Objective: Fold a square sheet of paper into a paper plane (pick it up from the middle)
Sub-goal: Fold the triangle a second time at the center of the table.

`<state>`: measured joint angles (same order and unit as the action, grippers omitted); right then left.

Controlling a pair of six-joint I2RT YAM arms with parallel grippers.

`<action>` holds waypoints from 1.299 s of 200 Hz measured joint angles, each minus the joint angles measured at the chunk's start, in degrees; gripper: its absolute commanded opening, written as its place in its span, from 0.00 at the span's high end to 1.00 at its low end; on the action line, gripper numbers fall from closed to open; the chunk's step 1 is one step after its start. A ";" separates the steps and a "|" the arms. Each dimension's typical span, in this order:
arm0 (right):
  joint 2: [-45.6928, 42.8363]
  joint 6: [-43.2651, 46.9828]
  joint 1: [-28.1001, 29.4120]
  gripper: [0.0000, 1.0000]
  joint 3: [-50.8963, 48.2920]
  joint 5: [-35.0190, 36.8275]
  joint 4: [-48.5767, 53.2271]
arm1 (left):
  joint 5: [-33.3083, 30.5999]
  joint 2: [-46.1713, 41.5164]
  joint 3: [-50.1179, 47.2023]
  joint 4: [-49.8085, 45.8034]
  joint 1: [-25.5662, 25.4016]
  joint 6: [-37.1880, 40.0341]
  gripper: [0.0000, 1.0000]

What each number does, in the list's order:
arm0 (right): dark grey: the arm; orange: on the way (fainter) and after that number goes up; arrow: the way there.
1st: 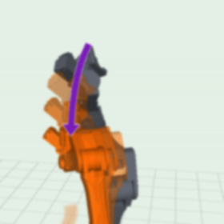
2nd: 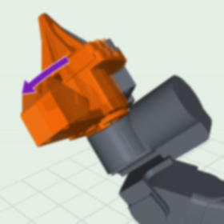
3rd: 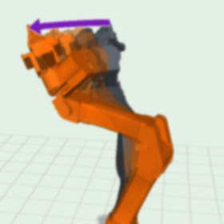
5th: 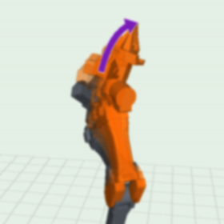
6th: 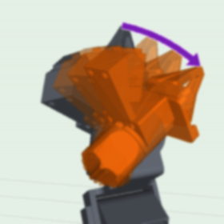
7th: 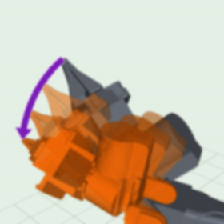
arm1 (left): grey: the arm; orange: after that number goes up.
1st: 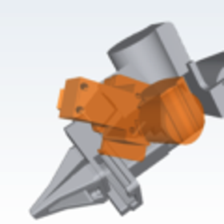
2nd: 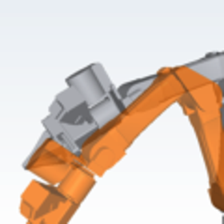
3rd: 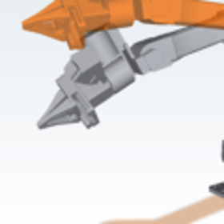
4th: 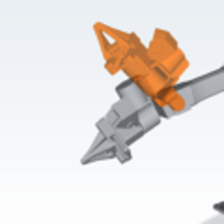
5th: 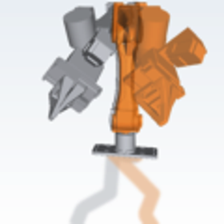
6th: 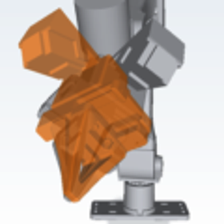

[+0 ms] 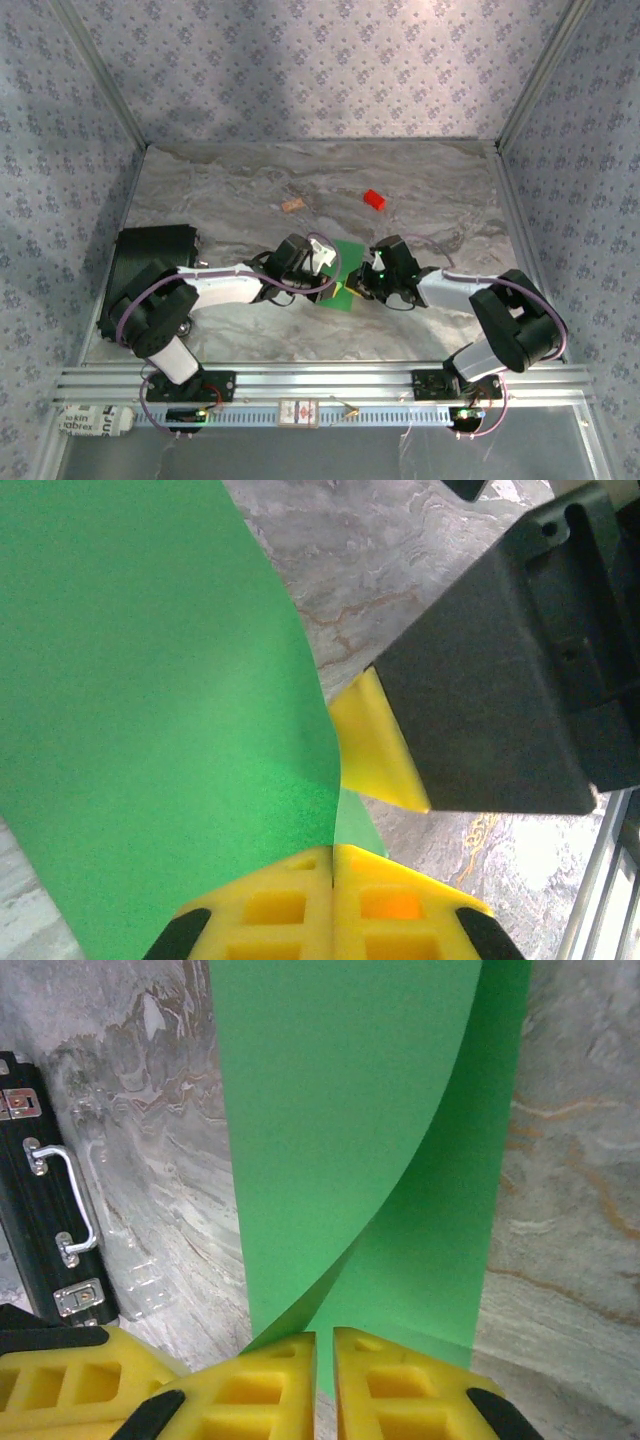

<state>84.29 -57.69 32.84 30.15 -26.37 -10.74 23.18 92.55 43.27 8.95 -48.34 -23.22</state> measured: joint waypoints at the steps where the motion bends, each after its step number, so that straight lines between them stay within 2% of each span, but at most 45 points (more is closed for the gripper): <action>1: 0.00 0.00 0.04 0.88 0.00 0.09 0.02 | 0.00 0.00 0.00 -0.02 0.02 0.00 1.00; 52: -0.26 -1.07 3.89 0.91 -0.17 4.39 1.92 | -0.02 0.00 0.00 0.00 0.02 -0.87 1.00; 105: -0.24 -0.94 4.70 0.91 -0.31 7.17 6.38 | -0.02 0.11 0.09 0.00 0.00 -1.97 1.00; 150: -0.24 2.64 3.04 0.91 1.62 7.61 11.45 | 0.22 1.46 0.59 1.38 0.02 -5.09 1.00; 214: -0.28 9.20 -0.96 0.88 4.76 8.17 19.26 | 0.15 4.48 0.96 7.63 0.00 -13.68 1.00; 260: -2.97 9.38 -1.64 0.86 4.33 6.05 17.40 | -0.81 5.49 0.96 9.84 0.00 -17.44 1.00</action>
<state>81.32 -48.31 31.20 34.48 -20.32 6.66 22.37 98.04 44.23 18.79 -48.34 -40.66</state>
